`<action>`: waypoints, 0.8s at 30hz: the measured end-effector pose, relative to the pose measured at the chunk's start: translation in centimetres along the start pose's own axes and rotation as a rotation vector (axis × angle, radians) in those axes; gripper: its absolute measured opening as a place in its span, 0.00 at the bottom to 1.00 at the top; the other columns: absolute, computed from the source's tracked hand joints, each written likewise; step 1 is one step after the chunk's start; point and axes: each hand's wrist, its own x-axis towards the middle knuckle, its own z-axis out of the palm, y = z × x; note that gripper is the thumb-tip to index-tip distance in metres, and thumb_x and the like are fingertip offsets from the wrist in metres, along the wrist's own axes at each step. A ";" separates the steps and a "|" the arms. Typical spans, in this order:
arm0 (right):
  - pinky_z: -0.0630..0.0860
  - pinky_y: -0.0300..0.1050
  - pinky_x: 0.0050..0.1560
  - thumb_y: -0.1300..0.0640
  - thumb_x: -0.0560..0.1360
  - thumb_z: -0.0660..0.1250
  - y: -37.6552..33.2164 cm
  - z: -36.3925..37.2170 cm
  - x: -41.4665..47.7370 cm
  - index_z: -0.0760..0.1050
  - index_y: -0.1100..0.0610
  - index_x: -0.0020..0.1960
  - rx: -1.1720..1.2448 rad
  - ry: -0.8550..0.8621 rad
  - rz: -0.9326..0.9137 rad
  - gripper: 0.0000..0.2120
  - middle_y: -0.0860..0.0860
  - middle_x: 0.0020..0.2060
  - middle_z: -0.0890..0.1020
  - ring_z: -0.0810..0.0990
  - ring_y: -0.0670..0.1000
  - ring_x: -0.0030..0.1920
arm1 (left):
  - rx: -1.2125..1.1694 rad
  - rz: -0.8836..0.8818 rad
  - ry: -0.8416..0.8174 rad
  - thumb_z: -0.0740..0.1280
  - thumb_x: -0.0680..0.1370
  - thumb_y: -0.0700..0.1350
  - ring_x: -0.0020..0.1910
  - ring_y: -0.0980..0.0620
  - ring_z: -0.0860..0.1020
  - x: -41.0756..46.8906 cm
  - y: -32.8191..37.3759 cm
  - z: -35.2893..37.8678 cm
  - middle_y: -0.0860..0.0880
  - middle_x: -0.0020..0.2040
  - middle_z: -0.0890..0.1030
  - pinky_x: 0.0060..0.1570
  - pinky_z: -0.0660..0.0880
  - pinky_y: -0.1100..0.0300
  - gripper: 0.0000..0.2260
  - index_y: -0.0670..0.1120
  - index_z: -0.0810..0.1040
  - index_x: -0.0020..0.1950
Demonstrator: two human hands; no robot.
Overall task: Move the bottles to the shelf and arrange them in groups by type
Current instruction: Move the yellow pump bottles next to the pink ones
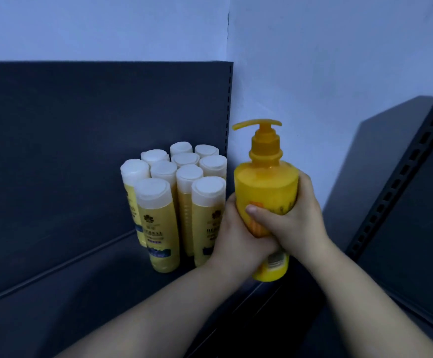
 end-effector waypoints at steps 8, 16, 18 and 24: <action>0.70 0.27 0.48 0.39 0.49 0.75 -8.3 4.6 -6.5 0.60 0.31 0.57 0.152 -0.226 -0.143 0.40 0.30 0.55 0.69 0.71 0.32 0.57 | 0.037 0.130 0.186 0.77 0.55 0.53 0.57 0.65 0.73 -8.3 2.4 -9.2 0.62 0.59 0.72 0.50 0.75 0.65 0.42 0.66 0.59 0.63; 0.67 0.22 0.50 0.38 0.51 0.75 -18.5 14.0 -16.2 0.57 0.31 0.58 0.237 -0.481 -0.260 0.41 0.28 0.55 0.66 0.67 0.31 0.57 | 0.061 0.159 0.432 0.78 0.57 0.44 0.54 0.61 0.76 -20.2 2.9 -22.4 0.62 0.55 0.73 0.45 0.78 0.58 0.41 0.58 0.62 0.65; 0.68 0.22 0.50 0.39 0.51 0.75 -21.0 16.7 -19.8 0.57 0.33 0.59 0.305 -0.567 -0.273 0.42 0.32 0.57 0.67 0.69 0.32 0.58 | 0.106 0.181 0.516 0.77 0.56 0.44 0.53 0.63 0.76 -24.4 3.2 -26.1 0.63 0.53 0.74 0.43 0.76 0.64 0.39 0.61 0.63 0.61; 0.74 0.29 0.47 0.39 0.52 0.76 -27.3 23.2 -30.5 0.57 0.33 0.61 0.459 -0.844 -0.280 0.43 0.34 0.58 0.68 0.71 0.34 0.58 | 0.261 0.085 0.748 0.75 0.54 0.52 0.52 0.50 0.78 -36.8 2.2 -34.9 0.50 0.55 0.75 0.41 0.79 0.55 0.41 0.52 0.63 0.64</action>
